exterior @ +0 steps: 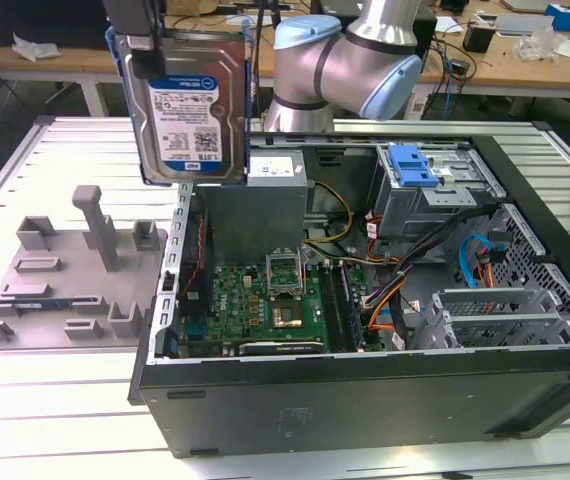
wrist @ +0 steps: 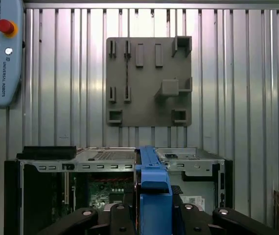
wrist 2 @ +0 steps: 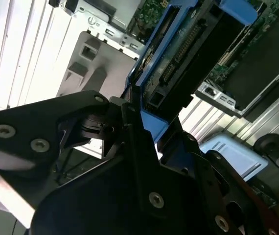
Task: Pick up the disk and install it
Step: 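Pick up the disk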
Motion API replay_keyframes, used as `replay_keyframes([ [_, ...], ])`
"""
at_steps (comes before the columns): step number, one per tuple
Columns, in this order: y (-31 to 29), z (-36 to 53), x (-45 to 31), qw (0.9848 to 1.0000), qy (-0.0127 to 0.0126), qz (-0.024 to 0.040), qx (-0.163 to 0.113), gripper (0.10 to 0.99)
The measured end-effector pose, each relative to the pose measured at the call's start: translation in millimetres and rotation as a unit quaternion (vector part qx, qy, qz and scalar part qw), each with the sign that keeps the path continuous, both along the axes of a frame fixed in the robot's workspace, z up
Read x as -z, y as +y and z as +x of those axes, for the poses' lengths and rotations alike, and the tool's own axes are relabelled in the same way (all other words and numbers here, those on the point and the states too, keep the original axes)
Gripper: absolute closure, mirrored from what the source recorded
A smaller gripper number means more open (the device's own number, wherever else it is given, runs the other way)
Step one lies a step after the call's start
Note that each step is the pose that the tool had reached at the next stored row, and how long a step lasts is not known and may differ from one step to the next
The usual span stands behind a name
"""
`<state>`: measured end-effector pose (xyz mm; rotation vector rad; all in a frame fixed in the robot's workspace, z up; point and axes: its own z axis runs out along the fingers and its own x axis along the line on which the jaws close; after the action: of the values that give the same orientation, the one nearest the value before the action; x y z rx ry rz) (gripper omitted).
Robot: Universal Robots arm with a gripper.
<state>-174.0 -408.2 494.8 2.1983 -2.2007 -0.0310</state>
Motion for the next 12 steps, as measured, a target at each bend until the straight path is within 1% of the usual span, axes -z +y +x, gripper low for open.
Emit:
replay_keyframes([
  [1,-1.9,2.4,0.1,1.0,0.0,0.0001,0.0,0.722],
  [3,-10.0,15.3,0.0,1.0,0.0,0.0,0.0,0.722],
  [4,-12.8,19.7,0.0,1.0,0.0,0.0,0.0,0.722],
  [10,-23.5,37.9,0.0,1.0,0.0,0.0,0.0,0.722],
  [12,-30.1,49.3,0.0,1.0,0.0,0.0,0.0,0.722],
])
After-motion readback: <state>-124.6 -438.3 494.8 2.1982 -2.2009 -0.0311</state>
